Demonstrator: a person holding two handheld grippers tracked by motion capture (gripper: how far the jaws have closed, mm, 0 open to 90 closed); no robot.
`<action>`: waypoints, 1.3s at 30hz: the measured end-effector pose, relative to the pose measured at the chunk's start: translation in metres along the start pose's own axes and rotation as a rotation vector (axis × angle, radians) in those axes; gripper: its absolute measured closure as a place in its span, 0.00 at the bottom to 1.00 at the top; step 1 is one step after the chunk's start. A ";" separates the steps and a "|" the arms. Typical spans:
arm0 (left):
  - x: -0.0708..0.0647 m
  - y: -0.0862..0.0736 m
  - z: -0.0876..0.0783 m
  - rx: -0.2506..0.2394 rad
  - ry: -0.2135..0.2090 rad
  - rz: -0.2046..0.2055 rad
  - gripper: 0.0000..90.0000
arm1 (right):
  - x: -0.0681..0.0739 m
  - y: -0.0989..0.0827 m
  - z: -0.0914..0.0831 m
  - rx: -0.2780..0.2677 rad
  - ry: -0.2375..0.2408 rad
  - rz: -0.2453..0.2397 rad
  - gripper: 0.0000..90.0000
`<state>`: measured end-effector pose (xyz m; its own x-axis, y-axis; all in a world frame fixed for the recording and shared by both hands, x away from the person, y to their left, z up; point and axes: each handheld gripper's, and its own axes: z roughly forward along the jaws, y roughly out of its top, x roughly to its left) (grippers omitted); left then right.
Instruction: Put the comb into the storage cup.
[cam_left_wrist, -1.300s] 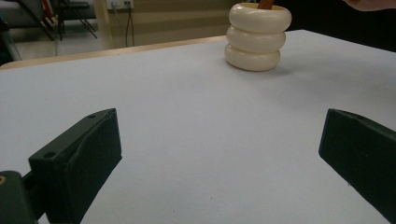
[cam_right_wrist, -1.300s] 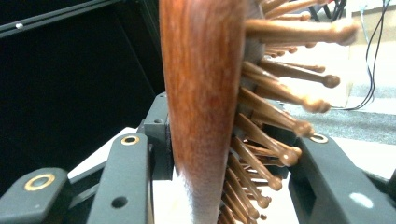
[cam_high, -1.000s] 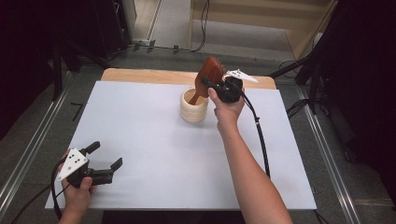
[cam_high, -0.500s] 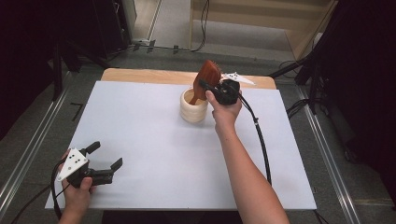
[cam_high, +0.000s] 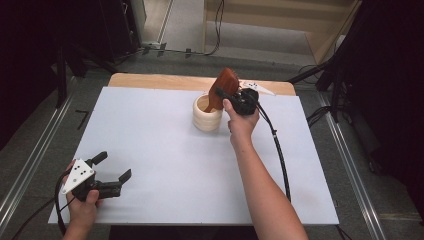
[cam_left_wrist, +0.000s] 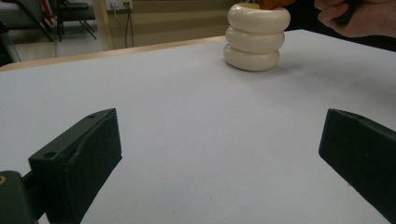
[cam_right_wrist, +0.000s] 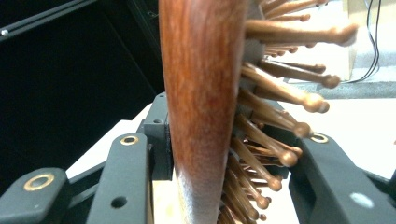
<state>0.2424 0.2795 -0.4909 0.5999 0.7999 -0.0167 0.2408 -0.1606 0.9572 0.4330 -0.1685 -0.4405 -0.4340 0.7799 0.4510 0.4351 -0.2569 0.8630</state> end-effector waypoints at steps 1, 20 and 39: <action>0.000 0.000 0.000 0.000 0.000 0.000 0.00 | -0.001 -0.001 0.000 -0.003 0.003 0.004 0.59; -0.001 0.000 0.000 0.002 0.012 0.009 0.00 | -0.011 0.003 -0.003 0.039 -0.032 0.020 0.34; -0.001 0.000 0.001 0.001 0.011 0.010 0.00 | -0.009 0.004 -0.020 0.066 -0.020 -0.076 0.00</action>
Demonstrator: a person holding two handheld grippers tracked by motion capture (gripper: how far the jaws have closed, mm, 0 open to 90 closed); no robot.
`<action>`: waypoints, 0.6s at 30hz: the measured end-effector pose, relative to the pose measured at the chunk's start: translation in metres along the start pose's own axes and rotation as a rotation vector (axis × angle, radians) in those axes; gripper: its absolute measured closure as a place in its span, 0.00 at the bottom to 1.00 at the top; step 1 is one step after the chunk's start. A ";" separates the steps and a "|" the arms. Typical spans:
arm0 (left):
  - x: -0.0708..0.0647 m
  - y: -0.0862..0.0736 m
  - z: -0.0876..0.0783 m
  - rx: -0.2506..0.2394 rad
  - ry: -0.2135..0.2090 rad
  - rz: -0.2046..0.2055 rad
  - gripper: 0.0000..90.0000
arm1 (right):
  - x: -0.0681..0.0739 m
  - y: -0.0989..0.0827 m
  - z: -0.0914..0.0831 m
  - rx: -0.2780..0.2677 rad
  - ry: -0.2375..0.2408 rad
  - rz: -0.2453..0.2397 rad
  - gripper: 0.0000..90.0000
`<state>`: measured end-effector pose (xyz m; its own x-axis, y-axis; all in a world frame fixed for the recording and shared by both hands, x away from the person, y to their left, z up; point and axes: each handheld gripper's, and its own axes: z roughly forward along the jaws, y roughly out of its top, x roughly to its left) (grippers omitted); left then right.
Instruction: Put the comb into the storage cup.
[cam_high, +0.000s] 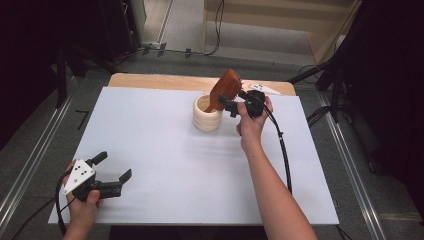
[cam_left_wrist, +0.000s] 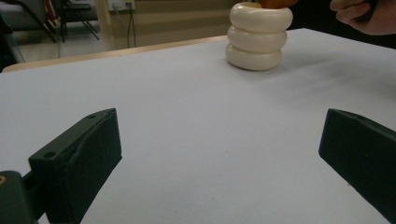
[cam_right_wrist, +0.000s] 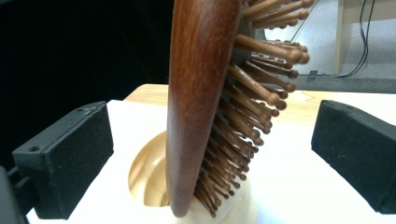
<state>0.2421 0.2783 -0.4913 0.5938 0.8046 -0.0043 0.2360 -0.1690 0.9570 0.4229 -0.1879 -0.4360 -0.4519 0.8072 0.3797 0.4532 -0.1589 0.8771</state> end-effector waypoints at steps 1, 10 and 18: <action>0.000 0.000 0.000 0.001 0.001 0.000 0.00 | 0.000 0.000 -0.002 0.003 0.000 -0.004 0.00; 0.000 0.000 0.000 0.001 0.002 0.000 0.00 | 0.002 -0.002 -0.015 0.004 -0.012 -0.049 0.00; 0.000 0.000 0.000 0.001 0.001 0.002 0.00 | 0.002 -0.006 -0.028 0.006 -0.006 -0.080 0.00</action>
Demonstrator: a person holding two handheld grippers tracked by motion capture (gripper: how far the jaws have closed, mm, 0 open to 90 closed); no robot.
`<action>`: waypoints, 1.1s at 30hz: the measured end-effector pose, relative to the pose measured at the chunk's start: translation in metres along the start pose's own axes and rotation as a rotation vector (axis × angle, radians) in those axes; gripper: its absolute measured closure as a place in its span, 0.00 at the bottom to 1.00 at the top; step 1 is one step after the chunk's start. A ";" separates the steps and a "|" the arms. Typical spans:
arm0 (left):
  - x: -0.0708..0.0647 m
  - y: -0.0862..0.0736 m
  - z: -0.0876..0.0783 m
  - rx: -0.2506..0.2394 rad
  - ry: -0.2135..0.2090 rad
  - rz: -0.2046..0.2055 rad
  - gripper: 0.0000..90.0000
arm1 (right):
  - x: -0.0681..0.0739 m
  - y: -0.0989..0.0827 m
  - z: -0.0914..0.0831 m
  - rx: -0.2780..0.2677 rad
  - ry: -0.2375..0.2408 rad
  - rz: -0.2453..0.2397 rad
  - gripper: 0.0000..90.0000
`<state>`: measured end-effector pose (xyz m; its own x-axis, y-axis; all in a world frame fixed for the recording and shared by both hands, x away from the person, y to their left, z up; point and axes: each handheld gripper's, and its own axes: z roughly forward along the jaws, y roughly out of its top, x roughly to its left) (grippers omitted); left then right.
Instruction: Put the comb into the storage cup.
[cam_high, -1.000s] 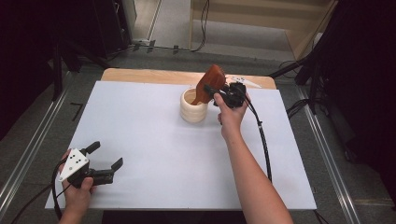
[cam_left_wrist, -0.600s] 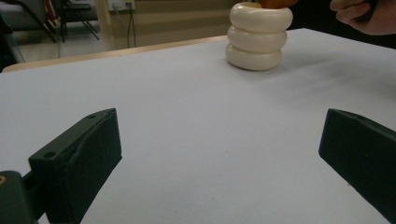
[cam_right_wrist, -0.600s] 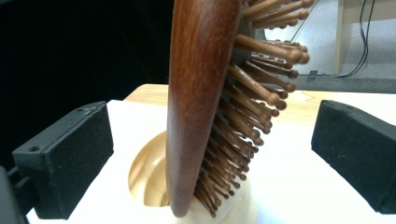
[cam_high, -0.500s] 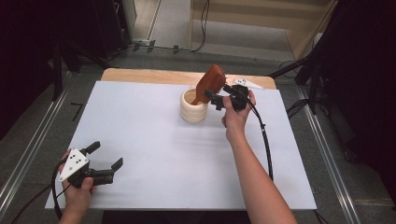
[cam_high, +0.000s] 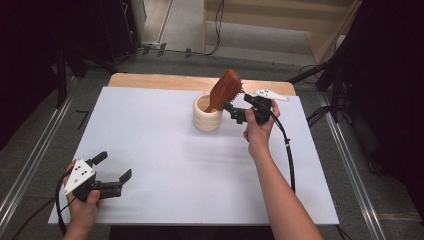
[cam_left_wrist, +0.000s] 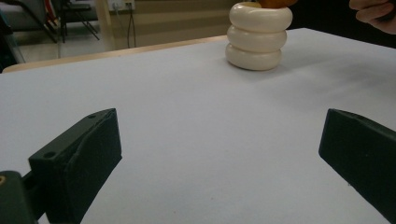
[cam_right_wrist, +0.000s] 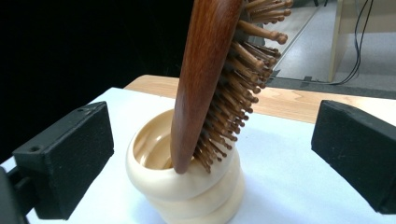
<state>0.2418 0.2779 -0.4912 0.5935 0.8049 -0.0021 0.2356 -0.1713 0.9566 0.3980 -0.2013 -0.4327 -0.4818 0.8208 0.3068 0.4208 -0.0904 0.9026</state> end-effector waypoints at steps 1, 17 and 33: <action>0.000 0.000 0.000 0.000 0.000 0.001 0.00 | 0.000 -0.001 -0.002 0.001 -0.002 -0.005 0.00; 0.000 0.000 0.000 0.001 0.000 0.000 0.00 | -0.001 -0.013 -0.027 0.008 0.006 -0.042 0.00; -0.001 0.000 0.001 0.001 -0.001 -0.001 0.00 | -0.011 -0.033 -0.054 0.012 0.003 -0.066 0.00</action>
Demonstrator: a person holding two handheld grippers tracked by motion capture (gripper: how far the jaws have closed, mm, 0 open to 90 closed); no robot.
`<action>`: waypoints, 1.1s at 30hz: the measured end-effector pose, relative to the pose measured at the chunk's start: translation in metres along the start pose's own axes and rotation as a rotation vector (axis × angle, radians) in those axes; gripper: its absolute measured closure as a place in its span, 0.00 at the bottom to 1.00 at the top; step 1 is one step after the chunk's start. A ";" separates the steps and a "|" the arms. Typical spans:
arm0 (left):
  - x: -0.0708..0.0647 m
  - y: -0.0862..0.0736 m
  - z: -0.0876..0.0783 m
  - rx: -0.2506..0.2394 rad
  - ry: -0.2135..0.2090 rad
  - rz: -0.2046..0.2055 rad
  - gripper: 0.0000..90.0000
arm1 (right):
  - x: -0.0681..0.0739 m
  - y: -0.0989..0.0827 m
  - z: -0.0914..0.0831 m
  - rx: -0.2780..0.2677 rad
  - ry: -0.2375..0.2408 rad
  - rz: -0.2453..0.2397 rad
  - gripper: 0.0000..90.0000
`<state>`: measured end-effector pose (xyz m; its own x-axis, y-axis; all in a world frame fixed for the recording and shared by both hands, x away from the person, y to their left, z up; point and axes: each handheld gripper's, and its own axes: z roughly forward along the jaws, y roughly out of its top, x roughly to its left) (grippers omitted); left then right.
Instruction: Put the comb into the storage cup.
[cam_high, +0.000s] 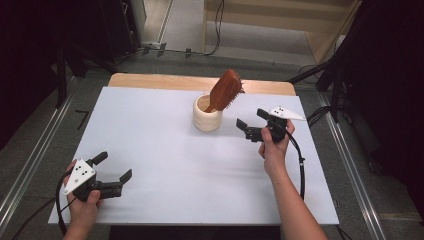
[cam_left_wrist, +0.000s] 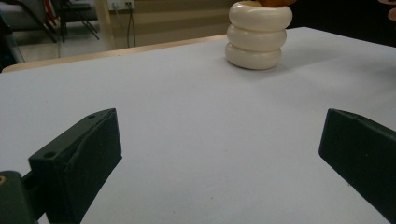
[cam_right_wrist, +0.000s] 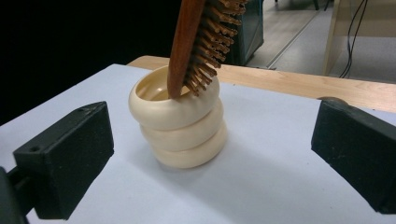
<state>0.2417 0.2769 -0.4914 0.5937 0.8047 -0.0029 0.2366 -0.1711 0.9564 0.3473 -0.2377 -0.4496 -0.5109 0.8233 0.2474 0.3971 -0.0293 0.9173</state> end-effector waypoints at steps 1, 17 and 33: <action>0.000 0.000 0.000 -0.001 -0.001 0.000 0.00 | -0.001 -0.001 -0.002 -0.002 0.002 -0.002 0.00; 0.000 0.000 0.000 0.005 0.002 0.006 0.00 | -0.006 -0.024 -0.032 0.000 -0.012 -0.024 0.00; -0.001 0.000 0.000 0.005 0.005 0.008 0.00 | -0.011 -0.038 -0.060 0.003 -0.041 -0.040 0.00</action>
<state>0.2412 0.2760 -0.4916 0.5918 0.8060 0.0057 0.2357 -0.1798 0.9551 0.2923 -0.2792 -0.4682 -0.4946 0.8465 0.1970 0.3788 0.0059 0.9255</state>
